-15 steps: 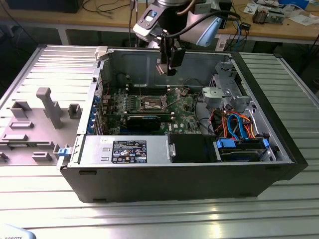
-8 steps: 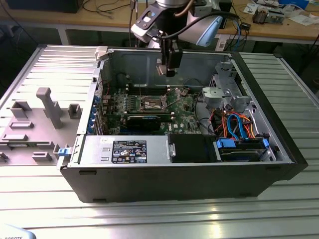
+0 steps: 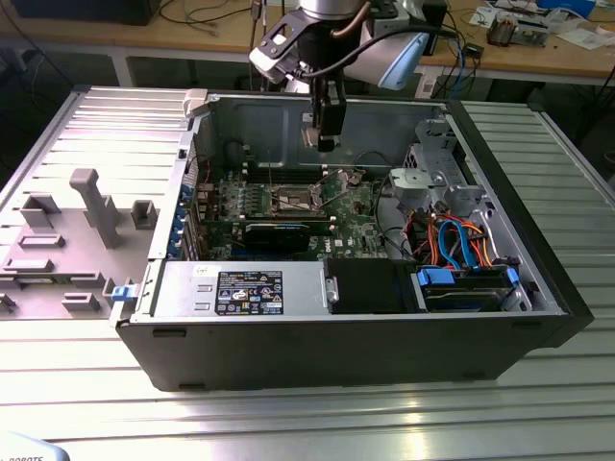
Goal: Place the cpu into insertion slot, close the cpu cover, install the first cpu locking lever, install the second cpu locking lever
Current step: 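Place the cpu into insertion slot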
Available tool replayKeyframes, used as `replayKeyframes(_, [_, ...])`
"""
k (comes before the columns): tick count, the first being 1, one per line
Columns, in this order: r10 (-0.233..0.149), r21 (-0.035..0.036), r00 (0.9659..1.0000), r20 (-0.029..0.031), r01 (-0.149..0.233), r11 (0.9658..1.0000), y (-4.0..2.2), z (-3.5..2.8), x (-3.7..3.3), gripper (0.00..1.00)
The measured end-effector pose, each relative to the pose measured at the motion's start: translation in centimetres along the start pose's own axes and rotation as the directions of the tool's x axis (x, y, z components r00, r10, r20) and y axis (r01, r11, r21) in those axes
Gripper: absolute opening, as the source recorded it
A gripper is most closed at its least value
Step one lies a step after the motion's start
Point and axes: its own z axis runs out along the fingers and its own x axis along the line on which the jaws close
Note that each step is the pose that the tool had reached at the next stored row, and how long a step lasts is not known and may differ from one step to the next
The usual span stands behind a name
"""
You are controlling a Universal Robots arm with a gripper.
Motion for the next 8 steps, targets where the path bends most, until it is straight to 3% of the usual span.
replayKeyframes(5, [0.062,0.0014,0.9981,0.0033,-0.062,0.9981,-0.02,0.37,-0.01,0.54])
replayKeyframes(8, [0.107,0.0052,0.9942,0.0058,-0.107,0.9942,-0.04,0.75,-0.01,0.54])
